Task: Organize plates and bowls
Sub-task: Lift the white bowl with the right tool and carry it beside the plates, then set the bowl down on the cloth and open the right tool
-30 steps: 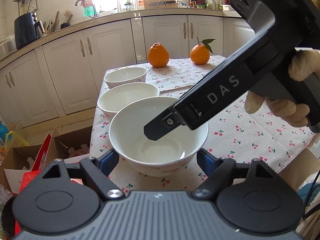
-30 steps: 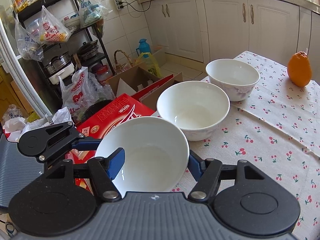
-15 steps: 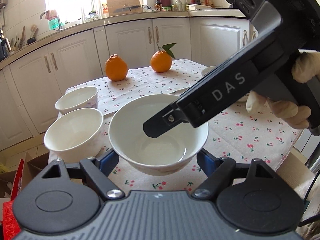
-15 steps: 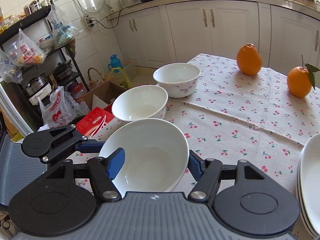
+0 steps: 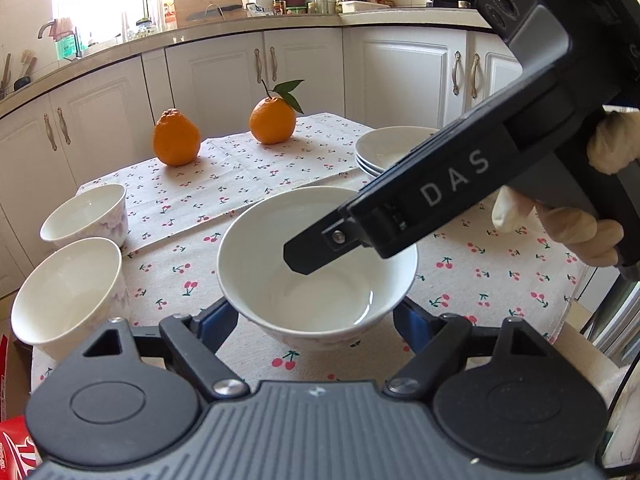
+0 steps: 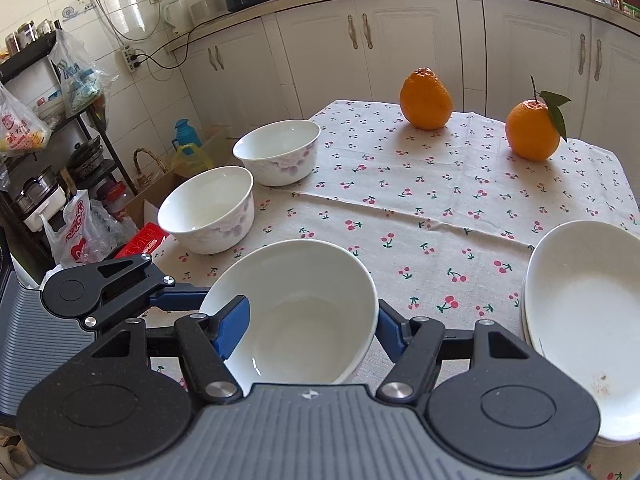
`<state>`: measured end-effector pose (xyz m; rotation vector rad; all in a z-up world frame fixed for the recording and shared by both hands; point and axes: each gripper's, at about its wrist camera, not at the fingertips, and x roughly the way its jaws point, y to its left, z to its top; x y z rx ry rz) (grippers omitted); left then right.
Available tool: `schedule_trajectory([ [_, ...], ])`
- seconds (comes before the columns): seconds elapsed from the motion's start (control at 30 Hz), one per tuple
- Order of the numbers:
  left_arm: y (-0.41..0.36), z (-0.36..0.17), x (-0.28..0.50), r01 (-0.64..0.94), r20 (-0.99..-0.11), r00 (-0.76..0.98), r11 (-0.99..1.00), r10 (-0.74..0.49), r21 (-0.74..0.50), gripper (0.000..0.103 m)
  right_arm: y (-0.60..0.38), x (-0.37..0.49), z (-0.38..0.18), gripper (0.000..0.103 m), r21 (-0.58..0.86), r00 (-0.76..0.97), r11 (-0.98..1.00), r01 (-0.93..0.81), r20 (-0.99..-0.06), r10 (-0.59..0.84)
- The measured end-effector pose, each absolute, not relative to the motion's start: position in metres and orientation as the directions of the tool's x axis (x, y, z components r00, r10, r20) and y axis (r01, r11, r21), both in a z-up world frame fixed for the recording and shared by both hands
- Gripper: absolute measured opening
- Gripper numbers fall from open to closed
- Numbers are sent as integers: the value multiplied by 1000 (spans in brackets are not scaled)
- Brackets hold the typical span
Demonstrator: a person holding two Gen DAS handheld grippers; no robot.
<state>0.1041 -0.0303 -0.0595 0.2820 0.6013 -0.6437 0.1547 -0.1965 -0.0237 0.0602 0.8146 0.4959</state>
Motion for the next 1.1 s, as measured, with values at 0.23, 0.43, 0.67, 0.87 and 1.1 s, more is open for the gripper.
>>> schedule_trajectory([
  [0.23, -33, -62, 109, 640, -614, 625, 767, -483, 47, 84, -201, 157, -27, 72, 248, 575, 888, -387, -688, 443],
  [0.43, -33, -62, 109, 641, -614, 619, 766, -489, 37, 84, -201, 159, -31, 73, 254, 565, 892, -374, -700, 436],
  [0.67, -34, -66, 111, 643, -615, 619, 765, -489, 39, 86, -200, 161, -35, 78, 259, 556, 892, -370, -708, 436],
  [0.87, -30, -66, 106, 643, -611, 623, 765, -488, 44, 94, -192, 158, -29, 99, 220, 581, 894, -389, -695, 424],
  [1.1, -10, -60, 95, 608, -602, 648, 793, -466, 41, 96, -178, 158, -17, 103, 161, 601, 890, -426, -685, 412],
])
